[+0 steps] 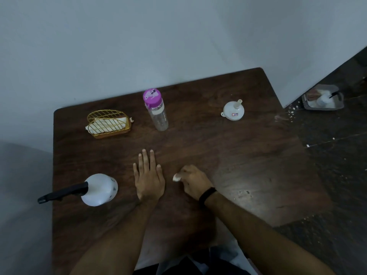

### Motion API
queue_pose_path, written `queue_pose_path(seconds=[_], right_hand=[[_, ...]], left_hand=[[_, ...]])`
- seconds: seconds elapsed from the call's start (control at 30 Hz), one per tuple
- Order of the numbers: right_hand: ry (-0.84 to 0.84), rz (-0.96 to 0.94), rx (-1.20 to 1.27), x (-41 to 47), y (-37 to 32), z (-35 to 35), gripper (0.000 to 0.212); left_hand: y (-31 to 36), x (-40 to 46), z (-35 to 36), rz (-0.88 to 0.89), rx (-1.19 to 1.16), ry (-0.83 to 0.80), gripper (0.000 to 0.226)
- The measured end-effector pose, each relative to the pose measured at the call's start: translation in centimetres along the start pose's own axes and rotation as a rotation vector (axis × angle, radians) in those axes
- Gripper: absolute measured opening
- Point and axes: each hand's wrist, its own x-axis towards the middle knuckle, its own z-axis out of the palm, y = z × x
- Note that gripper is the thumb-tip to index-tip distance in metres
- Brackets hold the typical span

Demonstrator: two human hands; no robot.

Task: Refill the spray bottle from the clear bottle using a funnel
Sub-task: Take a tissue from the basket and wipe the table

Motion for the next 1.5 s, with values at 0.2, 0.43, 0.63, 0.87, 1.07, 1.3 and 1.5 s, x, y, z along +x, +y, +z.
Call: queue_pose_path(seconds=[0.2, 0.43, 0.63, 0.87, 1.07, 1.3, 1.5], right_hand=[[0.190, 0.198, -0.030, 7.1, 5.4, -3.6, 0.027], [0.338, 0.309, -0.023, 4.6, 8.2, -5.7, 0.018], [0.231, 0.149, 0.007, -1.8, 3.6, -1.0, 0.034], [0.035, 0.029, 0.102, 2.4, -2.3, 0.1, 0.026], [0.098, 0.170, -0.108, 7.7, 1.3, -3.6, 0.032], [-0.030, -0.083, -0.125, 1.6, 0.0, 0.9, 0.026], [0.131, 0.071, 0.039, 2.4, -0.8, -0.5, 0.028]], left_hand=[[-0.4, 0.2, 0.3, 0.011, 0.020, -0.017, 0.060], [-0.3, 0.2, 0.2, 0.016, -0.006, 0.005, 0.060], [0.0, 0.3, 0.1, 0.008, -0.002, 0.013, 0.059], [-0.3, 0.2, 0.2, 0.022, 0.008, -0.005, 0.060], [-0.4, 0.4, 0.3, 0.027, 0.015, -0.006, 0.059], [-0.6, 0.2, 0.4, 0.032, 0.014, -0.012, 0.059], [-0.6, 0.4, 0.2, 0.040, -0.017, -0.017, 0.059]])
